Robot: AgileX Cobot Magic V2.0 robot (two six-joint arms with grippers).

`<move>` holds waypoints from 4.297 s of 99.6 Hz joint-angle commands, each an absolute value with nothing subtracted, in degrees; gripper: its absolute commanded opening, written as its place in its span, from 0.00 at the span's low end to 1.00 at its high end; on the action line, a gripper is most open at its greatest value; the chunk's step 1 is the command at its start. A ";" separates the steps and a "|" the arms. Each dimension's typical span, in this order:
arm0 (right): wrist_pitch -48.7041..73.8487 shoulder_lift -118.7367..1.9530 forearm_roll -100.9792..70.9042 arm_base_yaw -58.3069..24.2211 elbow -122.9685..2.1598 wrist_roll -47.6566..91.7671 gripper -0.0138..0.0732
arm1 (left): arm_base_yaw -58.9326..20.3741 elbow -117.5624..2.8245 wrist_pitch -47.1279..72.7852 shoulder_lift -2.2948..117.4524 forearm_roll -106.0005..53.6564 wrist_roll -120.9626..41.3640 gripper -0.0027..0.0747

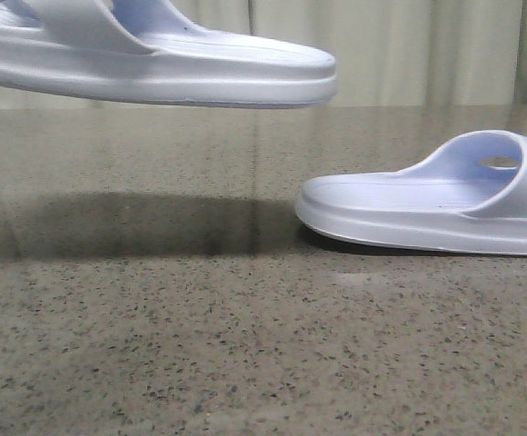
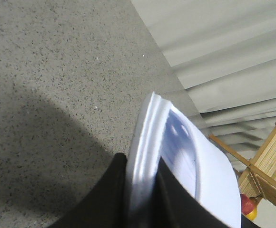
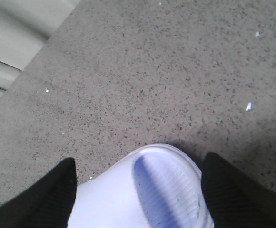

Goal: Insert blue slippers together front up

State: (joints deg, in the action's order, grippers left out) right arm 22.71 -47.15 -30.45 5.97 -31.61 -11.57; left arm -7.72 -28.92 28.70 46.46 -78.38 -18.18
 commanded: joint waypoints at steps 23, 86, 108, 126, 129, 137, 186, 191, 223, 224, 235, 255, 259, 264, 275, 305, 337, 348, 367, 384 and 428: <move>21.34 -49.60 -32.45 6.54 -32.13 -11.70 0.71 | -8.20 -30.94 28.42 46.10 -80.52 -18.30 0.06; 20.77 -55.15 -32.70 6.54 -32.00 -11.70 0.71 | -8.20 -30.94 28.52 46.10 -80.43 -18.30 0.06; 20.49 -57.28 -32.80 6.54 -32.00 -11.70 0.71 | -8.20 -30.94 28.29 46.10 -80.43 -18.30 0.06; 19.70 -58.27 -33.51 6.54 -32.00 -11.70 0.71 | -8.20 -30.94 28.29 46.10 -80.39 -18.30 0.06; 19.46 -58.37 -33.86 6.54 -32.00 -11.70 0.71 | -8.20 -30.94 28.29 46.10 -80.39 -18.30 0.06; 19.33 -58.39 -33.94 6.54 -32.00 -11.70 0.71 | -8.20 -30.94 28.29 46.10 -80.39 -18.30 0.06; 19.00 -62.12 -36.84 6.32 -32.00 -11.70 0.70 | -8.20 -30.94 28.08 46.10 -80.17 -18.30 0.06; 19.11 -62.23 -37.07 6.32 -32.00 -11.70 0.70 | -8.20 -30.94 28.08 46.10 -80.17 -18.30 0.06; 19.43 -62.23 -37.52 3.69 -32.00 -11.03 0.70 | -8.20 -30.94 27.18 46.10 -80.17 -18.30 0.06; 19.43 -62.23 -37.52 3.45 -32.00 -11.03 0.70 | -8.20 -30.94 27.18 46.10 -80.17 -18.30 0.06; 19.43 -62.23 -37.52 3.14 -32.00 -11.03 0.70 | -8.20 -30.94 27.18 46.10 -80.17 -18.30 0.06; 20.11 -62.23 -37.52 3.14 -32.00 -11.03 0.70 | -8.20 -30.94 27.18 46.10 -80.17 -18.30 0.06; 20.24 -62.23 -37.52 3.03 -32.00 -11.03 0.70 | -8.20 -30.94 27.18 46.10 -80.17 -18.30 0.06; 20.34 -62.23 -37.52 2.93 -32.00 -11.03 0.70 | -8.20 -30.94 27.18 46.10 -80.17 -18.30 0.06; 20.46 -62.23 -37.52 2.87 -32.00 -11.03 0.70 | -8.20 -30.94 27.18 46.10 -80.17 -18.30 0.06; 22.00 -62.64 -37.52 2.87 -32.00 -11.03 0.54 | -8.20 -30.94 27.04 46.10 -80.17 -18.30 0.06; 23.18 -65.43 -37.25 2.87 -32.00 -9.58 0.50 | -8.20 -30.94 27.04 46.10 -80.17 -18.30 0.06; 23.08 -65.51 -37.25 2.87 -32.00 -8.72 0.37 | -8.20 -30.94 27.04 46.10 -80.17 -18.30 0.06; 22.47 -65.51 -37.14 2.87 -32.00 -6.90 0.25 | -8.20 -30.94 27.04 46.10 -80.17 -18.30 0.06; 20.28 -65.51 -37.24 2.87 -32.00 -5.62 0.16 | -8.20 -30.94 27.04 46.10 -80.17 -18.30 0.06; 9.73 -60.61 -38.23 2.87 -32.46 -5.62 0.04 | -8.20 -30.94 27.15 46.10 -80.17 -18.30 0.06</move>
State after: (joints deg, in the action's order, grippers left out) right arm 14.45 -63.14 -37.77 2.67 -30.99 -6.32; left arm -7.72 -28.92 27.51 46.46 -77.92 -18.22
